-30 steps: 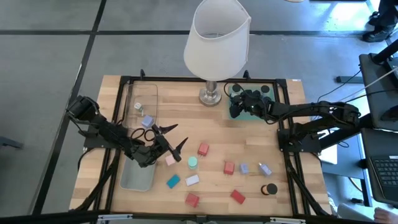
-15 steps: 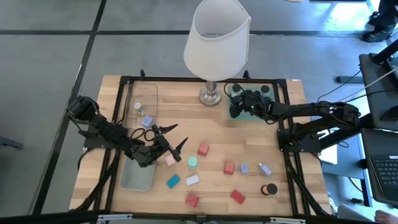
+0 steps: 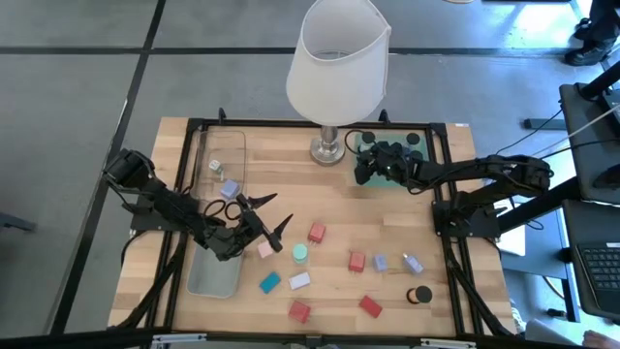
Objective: Pick & Place Office items
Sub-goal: Put the blue hourglass into the green bin, then put the light blue hour glass into the green bin
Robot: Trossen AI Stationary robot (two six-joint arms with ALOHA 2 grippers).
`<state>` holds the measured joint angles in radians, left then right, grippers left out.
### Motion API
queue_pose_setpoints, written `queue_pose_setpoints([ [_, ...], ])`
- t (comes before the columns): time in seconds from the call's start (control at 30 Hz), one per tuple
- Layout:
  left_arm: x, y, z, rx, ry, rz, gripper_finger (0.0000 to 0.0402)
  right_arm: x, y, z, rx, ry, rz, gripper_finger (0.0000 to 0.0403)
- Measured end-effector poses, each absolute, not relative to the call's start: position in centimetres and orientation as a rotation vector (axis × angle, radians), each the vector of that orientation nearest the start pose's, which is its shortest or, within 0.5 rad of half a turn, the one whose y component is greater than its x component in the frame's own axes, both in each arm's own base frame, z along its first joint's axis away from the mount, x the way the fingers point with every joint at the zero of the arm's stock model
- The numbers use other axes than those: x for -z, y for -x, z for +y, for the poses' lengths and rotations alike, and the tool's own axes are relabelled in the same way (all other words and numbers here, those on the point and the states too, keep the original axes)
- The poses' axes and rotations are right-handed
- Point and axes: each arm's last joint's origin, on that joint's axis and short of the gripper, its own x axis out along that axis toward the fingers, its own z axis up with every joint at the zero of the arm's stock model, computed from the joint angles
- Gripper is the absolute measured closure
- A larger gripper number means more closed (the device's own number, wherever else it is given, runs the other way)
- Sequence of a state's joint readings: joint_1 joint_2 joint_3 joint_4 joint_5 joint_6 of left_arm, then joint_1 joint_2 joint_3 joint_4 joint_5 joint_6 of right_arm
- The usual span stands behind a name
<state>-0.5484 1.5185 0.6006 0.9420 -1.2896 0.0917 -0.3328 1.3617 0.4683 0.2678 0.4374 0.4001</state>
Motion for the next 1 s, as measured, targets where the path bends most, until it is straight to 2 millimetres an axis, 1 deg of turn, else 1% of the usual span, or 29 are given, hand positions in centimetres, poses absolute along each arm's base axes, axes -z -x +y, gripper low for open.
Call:
queue_pose_setpoints([
  [0.17, -21.0, -25.2, -12.1, -0.741, -0.072, 0.022, 0.0061, -15.3, -22.4, -9.1, 0.857, -0.319, 0.488, 0.0172],
  [0.37, -21.0, -25.2, -12.1, -0.741, -0.072, 0.022, 0.0061, -15.8, -22.3, -9.0, 0.847, -0.295, 0.478, 0.0139],
  [0.5, -21.0, -25.2, -12.1, -0.741, -0.072, 0.022, 0.0061, -17.1, -22.0, -8.9, 0.841, -0.299, 0.420, 0.0114],
  [0.67, -21.0, -25.2, -12.1, -0.741, -0.072, 0.022, 0.0061, -19.5, -21.0, -8.5, 0.798, -0.320, 0.322, 0.0094],
  [0.73, -21.0, -25.2, -12.1, -0.741, -0.072, 0.022, 0.0061, -20.4, -20.6, -8.1, 0.720, -0.362, 0.298, 0.0091],
  [0.8, -21.0, -25.2, -12.1, -0.741, -0.072, 0.022, 0.0061, -21.1, -20.2, -7.5, 0.571, -0.432, 0.289, 0.0090],
  [0.9, -21.0, -25.2, -12.2, -0.734, -0.072, 0.021, 0.0061, -21.8, -20.3, -5.9, 0.229, -0.455, 0.315, 0.0090],
  [0.97, -21.1, -25.3, -12.3, -0.687, -0.073, 0.019, 0.0061, -22.0, -20.6, -4.3, 0.037, -0.446, 0.334, 0.0089],
  [1.0, -21.0, -25.4, -12.3, -0.651, -0.074, 0.018, 0.0061, -22.2, -20.8, -3.4, -0.030, -0.436, 0.334, 0.0089],
])
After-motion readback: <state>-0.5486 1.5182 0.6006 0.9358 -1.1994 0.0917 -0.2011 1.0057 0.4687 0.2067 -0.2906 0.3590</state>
